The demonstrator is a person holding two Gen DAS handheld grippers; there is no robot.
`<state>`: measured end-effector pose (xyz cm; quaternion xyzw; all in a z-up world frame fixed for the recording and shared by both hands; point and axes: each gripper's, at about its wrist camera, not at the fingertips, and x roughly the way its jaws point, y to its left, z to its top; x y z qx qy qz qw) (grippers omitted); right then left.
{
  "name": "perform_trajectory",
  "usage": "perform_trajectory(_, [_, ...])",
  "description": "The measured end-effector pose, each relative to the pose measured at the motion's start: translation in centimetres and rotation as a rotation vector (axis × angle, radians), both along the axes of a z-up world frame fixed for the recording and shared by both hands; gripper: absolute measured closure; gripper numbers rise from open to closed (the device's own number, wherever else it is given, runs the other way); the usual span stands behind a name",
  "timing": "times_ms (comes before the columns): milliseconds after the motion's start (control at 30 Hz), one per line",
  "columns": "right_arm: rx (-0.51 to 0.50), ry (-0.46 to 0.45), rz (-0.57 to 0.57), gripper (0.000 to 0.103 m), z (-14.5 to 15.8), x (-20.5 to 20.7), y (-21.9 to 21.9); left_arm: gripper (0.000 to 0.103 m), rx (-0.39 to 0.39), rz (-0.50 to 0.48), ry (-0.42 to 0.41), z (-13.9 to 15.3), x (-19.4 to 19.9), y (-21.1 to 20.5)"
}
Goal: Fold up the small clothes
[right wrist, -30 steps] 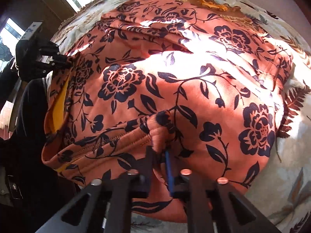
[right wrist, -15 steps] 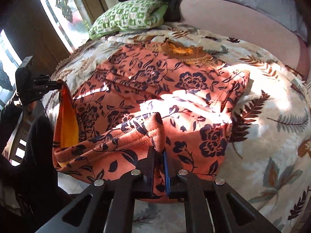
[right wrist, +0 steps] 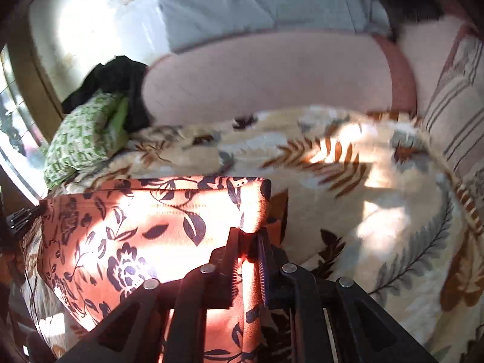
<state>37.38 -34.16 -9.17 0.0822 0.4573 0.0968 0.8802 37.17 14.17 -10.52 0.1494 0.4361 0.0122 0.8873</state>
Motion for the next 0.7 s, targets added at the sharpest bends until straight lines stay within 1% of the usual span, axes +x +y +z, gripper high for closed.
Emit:
perform_trajectory(33, [-0.031,0.053,-0.034,0.071,-1.9,0.7,0.0,0.094,0.049,0.026,0.041,-1.6,0.6,-0.1])
perform_trajectory(67, [-0.044,0.06,-0.052,0.069,-2.9,0.6,0.1,0.094,0.057,0.042,0.059,-2.3,0.5,0.0])
perform_trajectory(100, [-0.026,0.054,-0.052,0.064,-3.4,-0.1,0.1,0.094,0.013,0.031,0.044,-2.1,-0.5,0.4])
perform_trajectory(133, [-0.005,0.053,-0.046,0.039,-3.4,-1.1,0.0,0.094,-0.033,0.018,0.026,-1.5,-1.8,1.0])
perform_trajectory(167, [0.012,0.044,-0.04,0.028,-3.0,-2.4,-0.1,0.09,-0.059,0.02,0.012,-0.8,-3.2,1.7])
perform_trajectory(200, [0.028,0.029,-0.03,0.028,-2.5,-4.0,-0.3,0.071,-0.081,0.031,-0.014,0.1,-4.7,2.4])
perform_trajectory(233, [0.041,0.023,-0.026,0.028,-2.1,-5.7,-0.6,0.056,-0.106,0.044,-0.041,1.1,-6.6,3.0])
perform_trajectory(267, [0.058,0.02,-0.038,0.028,-1.4,-7.6,-1.0,0.03,-0.138,0.056,-0.071,2.1,-8.5,3.7])
perform_trajectory(300, [0.091,0.008,-0.059,0.028,-0.8,-9.7,-1.5,0.02,-0.183,0.073,-0.115,3.1,-10.7,4.4])
perform_trajectory(333, [0.151,-0.012,-0.071,0.028,-0.2,-11.9,-2.0,0.019,-0.243,0.092,-0.151,3.8,-12.7,5.1])
perform_trajectory(367, [0.229,-0.024,-0.076,0.028,0.3,-14.1,-2.3,0.019,-0.309,0.106,-0.148,4.2,-14.4,5.4])
perform_trajectory(400, [0.313,-0.024,-0.077,0.027,0.4,-16.2,-2.3,0.019,-0.384,0.115,-0.125,4.2,-15.7,5.7])
perform_trajectory(433, [0.387,-0.011,-0.077,0.023,0.2,-17.9,-2.0,0.019,-0.477,0.135,-0.11,3.9,-16.9,5.8])
perform_trajectory(467, [0.445,0.007,-0.082,0.022,-0.5,-19.3,-1.6,0.019,-0.568,0.163,-0.088,3.1,-17.9,5.7])
perform_trajectory(533, [0.546,0.088,-0.11,0.022,-3.0,-20.4,-0.4,0.019,-0.691,0.193,-0.011,0.8,-18.9,4.6])
perform_trajectory(567, [0.575,0.128,-0.129,0.022,-4.4,-20.4,0.1,0.019,-0.725,0.215,0.017,-0.5,-19.2,3.9])
perform_trajectory(600, [0.591,0.145,-0.16,0.022,-5.6,-20.2,0.4,0.019,-0.744,0.235,0.047,-1.5,-19.2,3.0])
perform_trajectory(667, [0.661,0.133,-0.241,0.022,-7.3,-19.2,0.1,0.019,-0.811,0.25,0.091,-3.1,-18.7,1.6])
perform_trajectory(700, [0.707,0.119,-0.293,0.022,-7.8,-18.7,-0.2,0.019,-0.827,0.271,0.117,-3.8,-18.1,1.1])
